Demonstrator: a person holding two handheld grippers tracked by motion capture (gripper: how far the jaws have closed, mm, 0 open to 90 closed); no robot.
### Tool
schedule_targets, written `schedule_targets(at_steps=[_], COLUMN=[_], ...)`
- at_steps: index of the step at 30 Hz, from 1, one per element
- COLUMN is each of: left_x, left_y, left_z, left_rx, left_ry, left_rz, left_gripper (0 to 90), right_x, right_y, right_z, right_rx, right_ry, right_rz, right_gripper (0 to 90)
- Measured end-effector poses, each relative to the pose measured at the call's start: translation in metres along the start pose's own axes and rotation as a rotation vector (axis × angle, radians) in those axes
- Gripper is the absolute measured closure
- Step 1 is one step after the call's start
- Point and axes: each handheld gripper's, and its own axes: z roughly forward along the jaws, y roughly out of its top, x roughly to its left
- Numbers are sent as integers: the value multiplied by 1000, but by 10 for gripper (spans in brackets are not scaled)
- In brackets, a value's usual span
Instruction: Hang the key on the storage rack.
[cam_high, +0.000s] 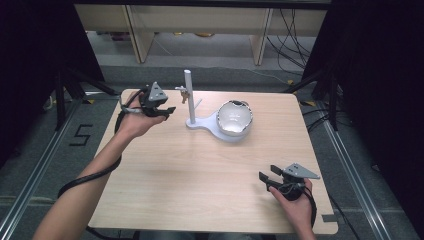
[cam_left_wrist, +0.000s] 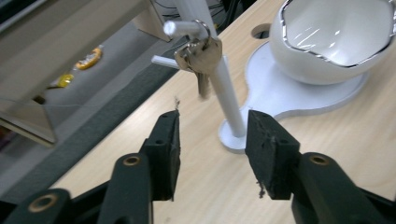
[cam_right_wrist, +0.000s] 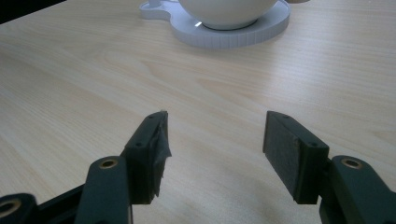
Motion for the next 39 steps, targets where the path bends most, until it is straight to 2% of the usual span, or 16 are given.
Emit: schedule_targets(at_steps=[6, 11, 15, 18, 19, 22, 24, 25, 26, 27, 28, 31, 32, 33, 36, 39], left_x=[-7, -14, -20, -25, -27, -30, -32, -33, -34, -35, -37, -41, -41, -44, -47, -54], left_y=[-18, -33, -46, -56, -59, -70, -77, -81, -85, -89, -94, -108, -112, -122, -133, -150], left_z=[-8, -13, -17, -21, -22, -27, -29, -30, -32, -34, -35, -41, -41, -44, -47, -51], left_rx=[-17, -34, -32, -37, -40, -42, -44, -47, -47, -47, -62, -77, -101, -113, -122, -126], left_ry=[-6, -12, -17, -18, -19, -18, -14, -13, -9, -9, -1, 10, 13, 18, 20, 43], left_rz=[-28, -28, -54, -65, -71, -81, -95, -99, -102, -107, -133, -161, -149, -166, -181, -230], left_gripper=[462, 429, 406, 395, 392, 383, 376, 372, 367, 363, 361, 354, 353, 352, 352, 352], right_x=[0, 0, 0, 3, 0, -1, 2, 0, -1, 0, -1, 0, 0, 0, 0, 0], right_y=[0, 0, 0, -1, 0, 0, 0, 0, 0, 0, 0, 0, 0, 0, 0, 0], right_z=[1, 1, -1, 0, 0, 0, 0, 0, 1, -1, 0, 0, 1, -1, 0, 1], right_rx=[-8, -8, 2, -5, -5, 0, 1, -5, -10, 1, -6, -3, -11, -1, -9, -12], right_ry=[6, 11, -7, 8, -3, -3, 1, -2, 10, -8, -4, -5, 9, -6, 3, 7], right_rz=[3, 7, 5, 43, 7, 8, 38, 10, 10, 5, 3, 7, 11, 0, 7, 9], right_gripper=[415, 415, 415, 415, 414, 415, 414, 414, 414, 415, 415, 415, 415, 415, 415, 415])
